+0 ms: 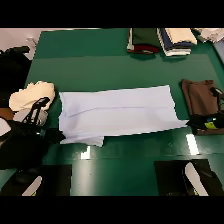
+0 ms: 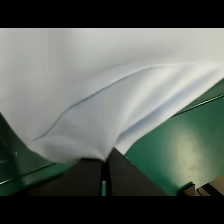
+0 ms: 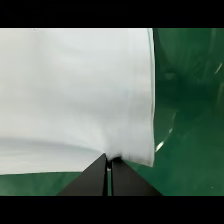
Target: Fold the shirts.
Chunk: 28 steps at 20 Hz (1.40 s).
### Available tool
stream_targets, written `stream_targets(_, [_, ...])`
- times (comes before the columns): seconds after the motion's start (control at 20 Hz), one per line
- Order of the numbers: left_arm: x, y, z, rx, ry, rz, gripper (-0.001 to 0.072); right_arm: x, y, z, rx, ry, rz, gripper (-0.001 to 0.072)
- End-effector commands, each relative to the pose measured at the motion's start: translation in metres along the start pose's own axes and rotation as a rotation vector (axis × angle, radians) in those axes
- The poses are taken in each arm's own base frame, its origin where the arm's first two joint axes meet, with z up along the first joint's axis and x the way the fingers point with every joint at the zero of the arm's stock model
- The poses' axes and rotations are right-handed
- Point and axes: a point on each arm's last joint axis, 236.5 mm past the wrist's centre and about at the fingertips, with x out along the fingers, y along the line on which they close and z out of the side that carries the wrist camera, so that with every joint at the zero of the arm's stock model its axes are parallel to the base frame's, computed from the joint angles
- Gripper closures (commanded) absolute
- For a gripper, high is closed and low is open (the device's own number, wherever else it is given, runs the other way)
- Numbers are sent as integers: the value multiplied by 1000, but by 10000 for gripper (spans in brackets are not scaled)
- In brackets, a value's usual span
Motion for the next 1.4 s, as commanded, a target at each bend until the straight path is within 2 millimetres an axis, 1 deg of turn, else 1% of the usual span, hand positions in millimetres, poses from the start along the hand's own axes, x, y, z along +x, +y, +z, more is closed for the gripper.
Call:
stream_targets(0.0, [-25, -5, 15, 33, -81, 25, 684, -24, 19, 15, -88, -54, -38, 696])
stream_targets(0.1, [-33, 7, 51, 48, -171, 92, 683, -21, 35, 42, -118, -73, -24, 696])
stream_targets(0.2, [-32, 19, 87, 75, -214, 154, 682, -12, 50, 70, -159, -66, -9, 696])
stream_targets(0.25, [-27, 23, 105, 84, -218, 168, 682, -4, 57, 85, -174, -55, -3, 696])
stream_targets(0.35, [-9, 31, 135, 104, -205, 180, 682, 15, 65, 111, -180, -30, 5, 696])
stream_targets(0.45, [12, 46, 164, 94, -183, 209, 682, 35, 71, 134, -172, -1, 9, 696])
stream_targets(0.55, [31, 59, 189, 86, -190, 228, 682, 52, 72, 150, -167, 28, 11, 696])
stream_targets(0.6, [40, 62, 199, 82, -193, 231, 681, 58, 74, 157, -161, 38, 20, 696])
stream_targets(0.65, [47, 66, 206, 77, -191, 231, 681, 64, 77, 164, -155, 46, 34, 695])
stream_targets(0.75, [56, 70, 212, 72, -187, 233, 677, 72, 83, 175, -145, 49, 67, 691])
stream_targets(0.8, [57, 70, 213, 71, -189, 233, 457, 73, 85, 181, -158, 46, 75, 620])
stream_targets(0.85, [56, 69, 214, 63, -193, 232, 189, 74, 88, 187, -170, 37, 85, 410])
stream_targets(0.9, [53, 67, 215, 65, -191, 231, 152, 71, 89, 194, -176, 26, 95, 305])
stream_targets(0.95, [47, 64, 216, 69, -188, 228, 152, 67, 89, 199, -188, 15, 110, 300])
stream_targets(1.0, [41, 60, 218, 74, -183, 225, 166, 62, 91, 200, -200, 12, 138, 301])
stream_targets(1.05, [35, 56, 220, 82, -182, 223, 320, 57, 88, 197, -199, 22, 163, 300])
stream_targets(1.1, [31, 53, 221, 99, -178, 220, 550, 55, 78, 192, -190, 48, 168, 300])
stream_targets(1.15, [29, 47, 222, 134, -176, 209, 683, 56, 65, 184, -173, 78, 170, 300])
stream_targets(1.2, [30, 43, 222, 136, -174, 190, 682, 59, 50, 175, -138, 107, 174, 298])
stream_targets(1.3, [32, 34, 222, 118, -177, 149, 682, 69, 20, 155, -29, 156, 203, 178])
stream_targets(1.35, [33, 26, 223, 103, -186, 113, 682, 76, 10, 145, 11, 168, 226, 178])
